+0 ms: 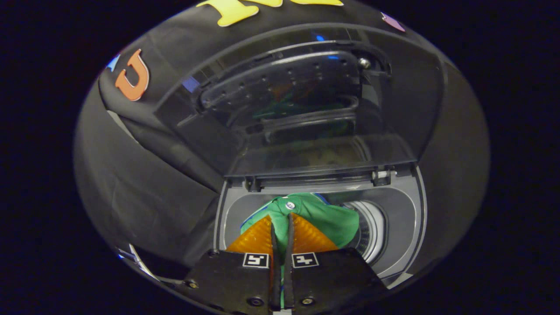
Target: Put the clothes into the washing machine and then close the washing machine lid.
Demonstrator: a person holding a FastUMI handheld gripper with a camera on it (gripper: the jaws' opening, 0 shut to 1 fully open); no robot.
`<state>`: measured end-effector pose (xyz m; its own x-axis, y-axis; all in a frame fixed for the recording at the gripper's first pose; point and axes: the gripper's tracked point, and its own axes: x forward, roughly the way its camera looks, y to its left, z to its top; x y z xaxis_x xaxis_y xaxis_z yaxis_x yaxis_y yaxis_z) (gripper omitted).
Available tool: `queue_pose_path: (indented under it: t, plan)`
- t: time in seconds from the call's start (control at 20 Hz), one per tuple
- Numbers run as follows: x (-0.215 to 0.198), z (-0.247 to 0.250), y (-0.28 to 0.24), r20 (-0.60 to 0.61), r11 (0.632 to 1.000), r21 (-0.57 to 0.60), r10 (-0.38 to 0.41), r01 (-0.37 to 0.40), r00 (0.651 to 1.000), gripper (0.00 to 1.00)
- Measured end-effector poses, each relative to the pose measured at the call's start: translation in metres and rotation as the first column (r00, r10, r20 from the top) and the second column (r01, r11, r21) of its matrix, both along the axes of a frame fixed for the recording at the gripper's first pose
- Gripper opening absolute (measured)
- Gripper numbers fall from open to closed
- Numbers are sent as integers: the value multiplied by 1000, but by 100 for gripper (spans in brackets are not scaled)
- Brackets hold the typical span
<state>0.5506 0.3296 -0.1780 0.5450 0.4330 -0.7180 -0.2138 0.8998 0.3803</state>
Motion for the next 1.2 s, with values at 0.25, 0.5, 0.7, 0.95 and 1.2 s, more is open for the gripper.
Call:
queue_pose_path:
  t: [0.25,0.5,0.7,0.95,1.2]
  plan:
    - [6,-20,5,-47,999,-31,-28,26,999,6]
    - [10,-24,0,-71,998,-25,-56,54,996,6]
    - [11,-24,0,-60,999,-33,-42,40,997,6]
    - [13,-24,3,-49,999,-16,-30,29,998,6]
    - [7,-19,3,-16,997,-69,34,-35,999,100]
